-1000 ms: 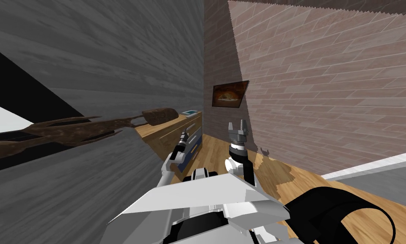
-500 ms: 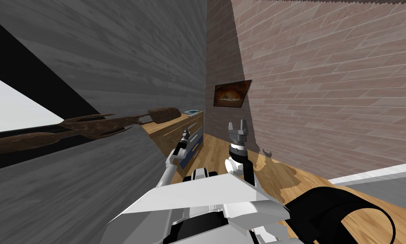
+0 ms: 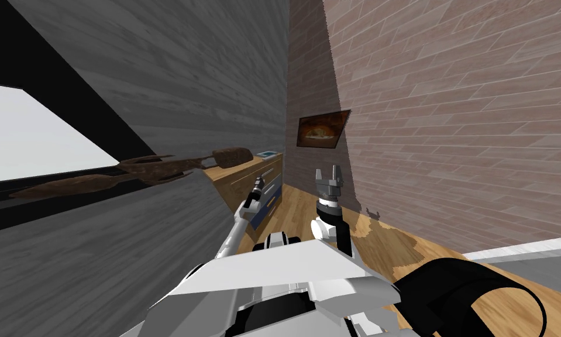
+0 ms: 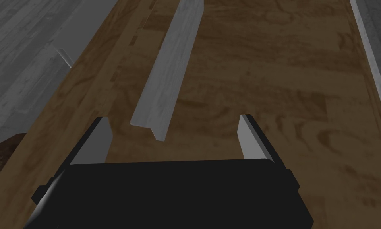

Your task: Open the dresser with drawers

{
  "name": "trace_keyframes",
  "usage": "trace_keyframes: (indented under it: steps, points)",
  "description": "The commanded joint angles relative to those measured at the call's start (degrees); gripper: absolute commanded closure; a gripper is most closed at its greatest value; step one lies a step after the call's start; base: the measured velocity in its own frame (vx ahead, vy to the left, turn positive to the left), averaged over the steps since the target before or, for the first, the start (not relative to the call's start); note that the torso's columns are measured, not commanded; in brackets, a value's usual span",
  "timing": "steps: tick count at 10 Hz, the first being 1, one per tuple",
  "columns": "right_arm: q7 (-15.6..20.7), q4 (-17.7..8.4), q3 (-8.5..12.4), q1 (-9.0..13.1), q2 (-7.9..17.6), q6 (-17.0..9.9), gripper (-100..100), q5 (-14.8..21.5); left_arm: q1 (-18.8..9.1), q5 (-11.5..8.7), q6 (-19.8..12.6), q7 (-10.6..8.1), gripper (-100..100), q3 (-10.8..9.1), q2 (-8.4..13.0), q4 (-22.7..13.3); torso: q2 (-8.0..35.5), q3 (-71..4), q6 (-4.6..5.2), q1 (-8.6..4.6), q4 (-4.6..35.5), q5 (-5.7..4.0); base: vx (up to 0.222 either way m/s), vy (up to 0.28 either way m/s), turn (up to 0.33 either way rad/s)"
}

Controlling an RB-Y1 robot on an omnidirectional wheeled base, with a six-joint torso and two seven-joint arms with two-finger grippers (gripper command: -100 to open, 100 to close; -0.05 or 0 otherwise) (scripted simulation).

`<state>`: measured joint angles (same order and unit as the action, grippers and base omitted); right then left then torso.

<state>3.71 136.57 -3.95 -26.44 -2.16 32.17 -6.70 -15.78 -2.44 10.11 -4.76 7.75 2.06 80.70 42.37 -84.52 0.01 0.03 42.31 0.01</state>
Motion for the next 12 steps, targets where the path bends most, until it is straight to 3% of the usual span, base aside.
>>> trace_keyframes:
  steps: [1, 2, 4, 5, 6, 8, 9, 10, 12]
  points:
    - [0.00, 0.00, 0.00, 0.00, 0.00, 0.00, 0, 0.00, -2.79, -0.12, 0.44, -0.06, -100, -0.12, 0.00, -4.47, -0.08, -0.04, 0.00, -0.02, -0.02, 0.00, -0.011, 0.004, -0.012]
    - [0.00, 0.00, 0.00, 0.00, 0.00, 0.00, 0, 0.00, -5.31, -0.80, 1.95, -0.18, -100, -0.68, -0.26, -6.40, -0.17, -0.10, -0.02, -0.04, -0.05, -0.01, -0.059, 0.001, 0.144]
    - [0.00, 0.00, 0.00, 0.00, 0.00, 0.00, 0, 0.00, -8.57, -0.80, 1.95, -0.18, -100, -0.68, -0.26, -10.17, 0.01, 0.01, -0.04, -0.01, 0.08, -0.02, -0.056, 0.003, 0.028]
    - [0.00, 0.00, 0.00, 0.00, 0.00, 0.00, 0, 0.00, -8.57, -0.80, 1.95, -0.18, -100, -0.68, -0.26, -11.39, -0.10, -0.05, -0.01, -0.01, 0.01, -0.01, -0.005, 0.005, -0.011]
    - [0.00, 0.00, 0.00, -0.01, 0.00, 0.00, 0, 0.00, -11.07, -1.48, 3.46, -0.29, -100, -1.24, -0.53, -13.35, -0.20, -0.12, -0.02, -0.01, -0.06, 0.00, -0.050, 0.008, 0.120]
    - [0.00, 0.00, 0.00, 0.00, 0.00, 0.00, 0, 0.00, -14.22, -1.48, 3.46, -0.29, -100, -1.24, -0.53, -16.34, 0.00, 0.01, -0.06, 0.02, 0.08, -0.01, -0.055, 0.005, 0.042]
    - [0.00, 0.00, 0.00, 0.00, 0.00, 0.00, 0, 0.00, -14.36, -1.48, 3.46, -0.29, -100, -1.24, -0.53, -18.30, -0.09, -0.04, -0.02, -0.01, 0.01, -0.01, -0.006, 0.004, -0.010]
    - [0.00, 0.00, 0.00, 0.00, 0.00, 0.00, 0, 0.00, -17.11, -2.16, 4.97, -0.41, -100, -1.81, -0.79, -20.14, -0.19, -0.11, -0.02, -0.04, -0.05, -0.01, -0.057, 0.016, 0.119]
    - [0.00, 0.00, 0.00, 0.00, 0.00, 0.00, 0, 0.00, -20.14, -2.16, 4.97, -0.41, -100, -1.81, -0.79, -23.46, 0.05, 0.04, -0.11, 0.05, 0.08, 0.00, -0.053, 0.002, 0.038]
